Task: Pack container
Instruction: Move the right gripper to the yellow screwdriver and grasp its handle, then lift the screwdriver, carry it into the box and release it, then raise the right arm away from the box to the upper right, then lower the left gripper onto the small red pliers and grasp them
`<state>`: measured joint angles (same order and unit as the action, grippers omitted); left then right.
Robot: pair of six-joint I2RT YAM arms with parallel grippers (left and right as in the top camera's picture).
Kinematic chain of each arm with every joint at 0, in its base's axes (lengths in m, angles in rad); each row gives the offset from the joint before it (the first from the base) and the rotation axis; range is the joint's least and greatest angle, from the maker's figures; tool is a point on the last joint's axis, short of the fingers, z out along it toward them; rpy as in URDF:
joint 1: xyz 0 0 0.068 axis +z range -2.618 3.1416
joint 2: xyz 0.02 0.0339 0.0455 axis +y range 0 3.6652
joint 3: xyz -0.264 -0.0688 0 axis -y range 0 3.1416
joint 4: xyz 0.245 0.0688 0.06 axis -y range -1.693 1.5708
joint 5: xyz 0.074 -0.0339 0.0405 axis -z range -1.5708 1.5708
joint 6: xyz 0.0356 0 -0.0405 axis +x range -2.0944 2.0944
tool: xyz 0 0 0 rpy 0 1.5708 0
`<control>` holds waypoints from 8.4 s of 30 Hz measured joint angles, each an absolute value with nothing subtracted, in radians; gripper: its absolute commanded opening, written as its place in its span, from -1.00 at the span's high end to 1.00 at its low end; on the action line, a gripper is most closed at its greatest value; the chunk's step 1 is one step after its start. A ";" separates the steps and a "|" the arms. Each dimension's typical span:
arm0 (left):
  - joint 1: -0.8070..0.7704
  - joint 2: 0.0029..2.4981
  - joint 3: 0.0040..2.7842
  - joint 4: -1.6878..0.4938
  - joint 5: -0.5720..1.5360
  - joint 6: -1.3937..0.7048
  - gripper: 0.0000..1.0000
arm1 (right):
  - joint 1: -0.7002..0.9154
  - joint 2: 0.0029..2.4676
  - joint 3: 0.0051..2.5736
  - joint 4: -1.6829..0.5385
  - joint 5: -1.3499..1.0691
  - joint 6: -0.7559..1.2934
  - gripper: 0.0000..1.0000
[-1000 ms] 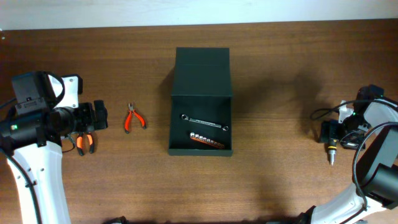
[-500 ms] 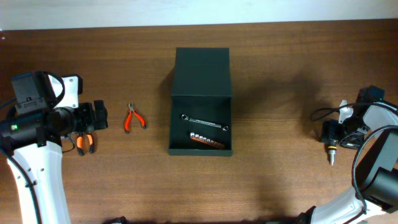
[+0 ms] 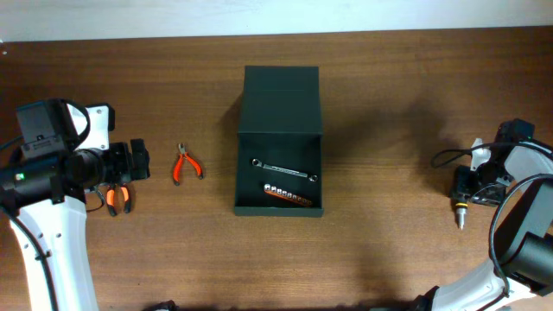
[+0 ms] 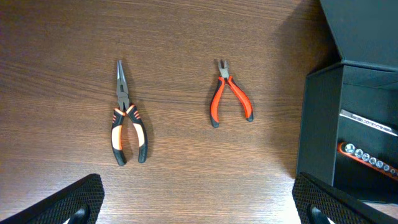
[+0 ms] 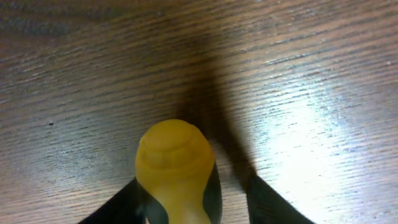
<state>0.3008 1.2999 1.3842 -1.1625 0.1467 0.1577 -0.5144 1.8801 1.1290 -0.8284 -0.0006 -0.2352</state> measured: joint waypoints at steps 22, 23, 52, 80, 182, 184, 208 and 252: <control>0.301 1.300 1.384 -1.163 0.147 0.158 -0.99 | -0.514 1.879 1.129 -0.828 -0.005 -0.236 0.71; 0.301 1.300 1.384 -1.163 0.147 0.158 -0.99 | -0.514 1.879 1.129 -0.828 -0.005 -0.236 0.73; 0.301 1.300 1.384 -1.162 0.147 0.158 -0.99 | -0.476 1.923 1.540 -1.257 -0.050 -0.235 0.92; 0.301 1.300 1.384 -1.163 0.147 0.158 -0.98 | 0.606 1.926 2.177 -1.463 -0.070 -0.400 0.93; -0.036 1.936 1.424 -0.942 0.061 -0.276 -0.99 | -0.126 1.938 2.222 -1.592 -0.209 -0.261 -0.98; -0.029 1.950 1.424 -0.949 0.054 -0.250 -0.99 | -0.126 1.938 2.222 -1.592 -0.209 -0.261 -0.98; 0.085 1.958 1.416 -0.920 -0.043 -0.031 -0.99 | -0.126 1.938 2.222 -1.592 -0.204 -0.261 -0.98; 0.085 2.052 1.398 -0.892 -0.030 -0.007 0.96 | -0.126 1.938 2.222 -1.592 -0.204 -0.260 -0.98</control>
<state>0.0849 2.0518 1.3975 -0.8921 -0.0303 -0.0071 -0.1261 1.9385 2.2223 -1.5925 -0.2039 -0.2600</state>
